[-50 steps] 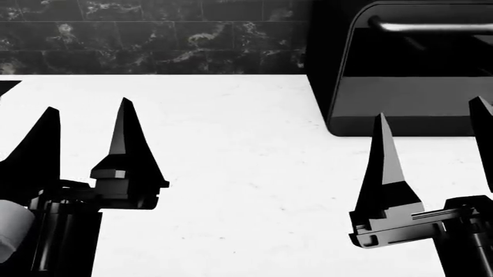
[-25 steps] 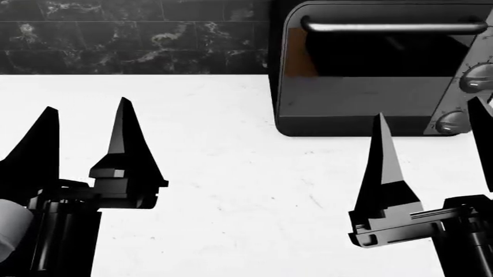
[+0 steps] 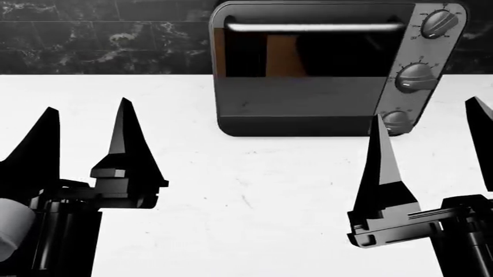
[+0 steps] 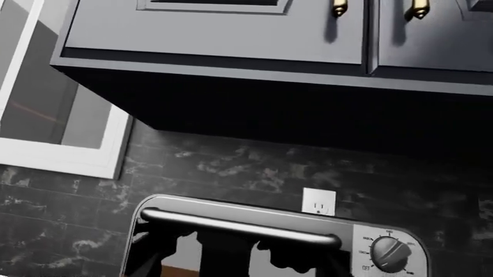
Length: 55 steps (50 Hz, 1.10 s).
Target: Place the eggs and milk next to the bowl.
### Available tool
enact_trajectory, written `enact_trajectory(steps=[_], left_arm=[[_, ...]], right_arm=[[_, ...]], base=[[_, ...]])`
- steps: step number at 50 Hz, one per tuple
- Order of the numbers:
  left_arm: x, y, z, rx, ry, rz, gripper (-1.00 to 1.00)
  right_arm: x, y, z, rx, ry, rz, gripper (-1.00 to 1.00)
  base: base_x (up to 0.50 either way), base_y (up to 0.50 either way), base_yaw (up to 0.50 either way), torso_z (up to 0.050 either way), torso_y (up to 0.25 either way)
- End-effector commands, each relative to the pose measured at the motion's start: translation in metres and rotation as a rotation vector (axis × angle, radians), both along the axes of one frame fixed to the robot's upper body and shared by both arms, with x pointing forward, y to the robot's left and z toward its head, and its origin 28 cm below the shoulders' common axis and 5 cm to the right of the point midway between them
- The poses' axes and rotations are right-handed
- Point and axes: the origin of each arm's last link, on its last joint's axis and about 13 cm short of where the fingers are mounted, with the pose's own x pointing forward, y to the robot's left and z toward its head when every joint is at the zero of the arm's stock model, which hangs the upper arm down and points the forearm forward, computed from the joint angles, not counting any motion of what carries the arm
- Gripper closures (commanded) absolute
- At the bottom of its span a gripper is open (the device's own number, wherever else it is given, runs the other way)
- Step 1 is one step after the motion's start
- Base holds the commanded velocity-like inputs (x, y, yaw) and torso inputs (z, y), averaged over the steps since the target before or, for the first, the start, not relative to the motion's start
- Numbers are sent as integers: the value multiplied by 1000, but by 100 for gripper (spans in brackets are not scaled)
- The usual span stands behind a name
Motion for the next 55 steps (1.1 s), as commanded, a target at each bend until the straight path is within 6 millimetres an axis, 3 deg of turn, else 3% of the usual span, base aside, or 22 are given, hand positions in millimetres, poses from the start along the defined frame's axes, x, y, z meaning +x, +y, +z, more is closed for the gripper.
enact_trajectory(steps=[1, 55], left_arm=[[0, 0, 0, 1, 1, 1, -100], [0, 0, 0, 1, -2, 0, -100]], right_arm=[[0, 0, 0, -1, 2, -1, -100], [1, 0, -1, 6, 3, -2, -100]], base=[[-1, -375, 0, 0, 0], [-1, -347, 0, 0, 0]])
